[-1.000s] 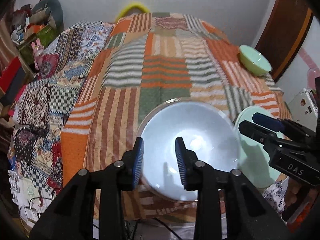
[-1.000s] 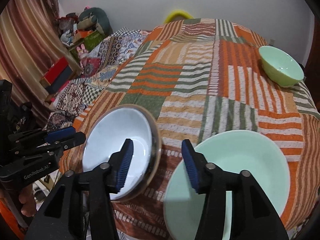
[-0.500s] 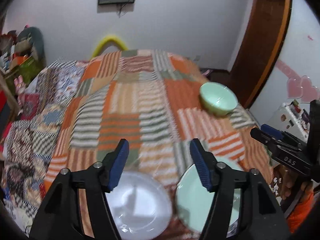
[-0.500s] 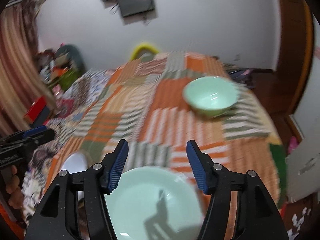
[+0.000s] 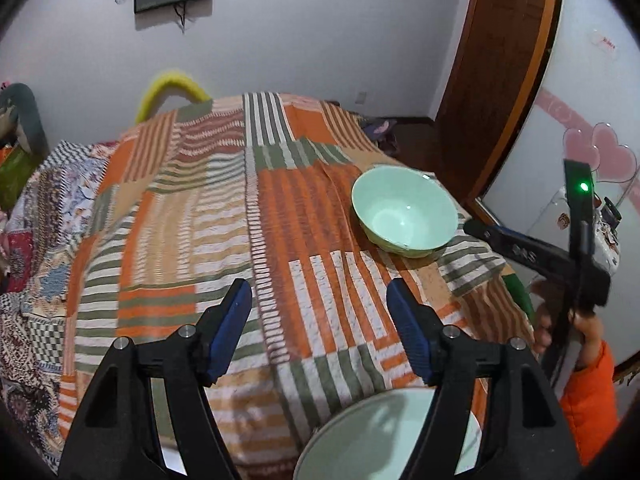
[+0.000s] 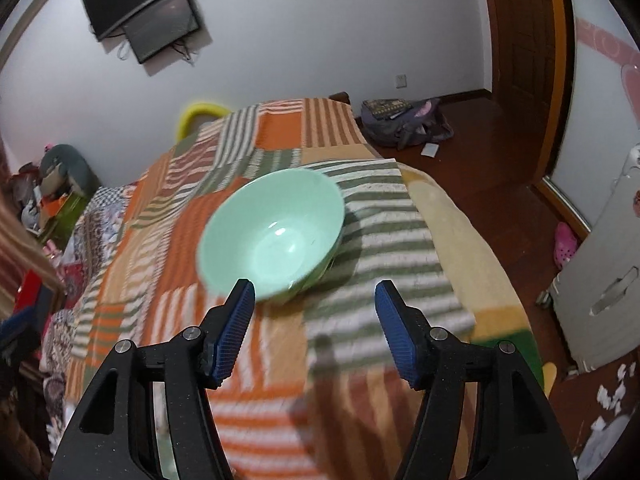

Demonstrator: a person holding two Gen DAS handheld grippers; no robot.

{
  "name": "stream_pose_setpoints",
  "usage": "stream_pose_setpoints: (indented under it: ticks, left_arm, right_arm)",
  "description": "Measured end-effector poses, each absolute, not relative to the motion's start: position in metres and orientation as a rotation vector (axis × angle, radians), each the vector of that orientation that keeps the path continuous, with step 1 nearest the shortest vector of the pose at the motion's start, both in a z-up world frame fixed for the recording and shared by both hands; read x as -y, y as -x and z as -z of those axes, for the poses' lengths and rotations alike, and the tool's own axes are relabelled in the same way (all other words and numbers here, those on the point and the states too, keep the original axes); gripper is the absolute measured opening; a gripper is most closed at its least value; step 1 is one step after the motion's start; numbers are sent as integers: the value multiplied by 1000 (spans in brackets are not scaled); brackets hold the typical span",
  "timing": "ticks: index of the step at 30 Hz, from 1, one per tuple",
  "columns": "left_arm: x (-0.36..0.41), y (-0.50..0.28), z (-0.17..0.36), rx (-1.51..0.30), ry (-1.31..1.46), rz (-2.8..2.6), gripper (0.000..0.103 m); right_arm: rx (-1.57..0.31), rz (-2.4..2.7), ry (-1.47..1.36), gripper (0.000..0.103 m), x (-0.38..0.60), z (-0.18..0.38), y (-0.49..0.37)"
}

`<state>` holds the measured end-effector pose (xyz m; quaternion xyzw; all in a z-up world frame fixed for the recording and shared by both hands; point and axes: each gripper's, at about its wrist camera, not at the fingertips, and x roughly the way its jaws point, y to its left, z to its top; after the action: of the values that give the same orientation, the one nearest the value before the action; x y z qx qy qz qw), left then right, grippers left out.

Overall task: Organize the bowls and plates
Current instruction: 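Close the left tool on the mint green bowl rim while the right tool grips it too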

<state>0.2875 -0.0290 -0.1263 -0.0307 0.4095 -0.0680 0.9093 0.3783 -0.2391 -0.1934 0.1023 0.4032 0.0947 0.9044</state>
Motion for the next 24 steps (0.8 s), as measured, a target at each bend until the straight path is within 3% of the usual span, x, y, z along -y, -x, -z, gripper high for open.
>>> stream_pose_setpoints:
  ticks: [3, 5, 7, 15, 18, 24]
  left_arm:
    - [30, -308, 141, -877, 65, 141, 70]
    - [31, -320, 151, -901, 66, 140, 70]
    - [32, -332, 161, -929, 73, 152, 70]
    - [39, -368, 182, -998, 206, 221, 66]
    - [42, -382, 192, -1030, 230, 218, 48]
    - [49, -392, 215, -1081, 169, 155, 21]
  right_arm:
    - [-887, -193, -218, 38, 236, 211, -412]
    - [-919, -197, -236, 21, 238, 219, -424]
    - [-948, -221, -268, 14, 240, 227, -433]
    - [-932, -312, -146, 14, 225, 223, -412]
    - [-941, -376, -122, 14, 217, 223, -397]
    - [-950, -432, -96, 14, 205, 224, -375]
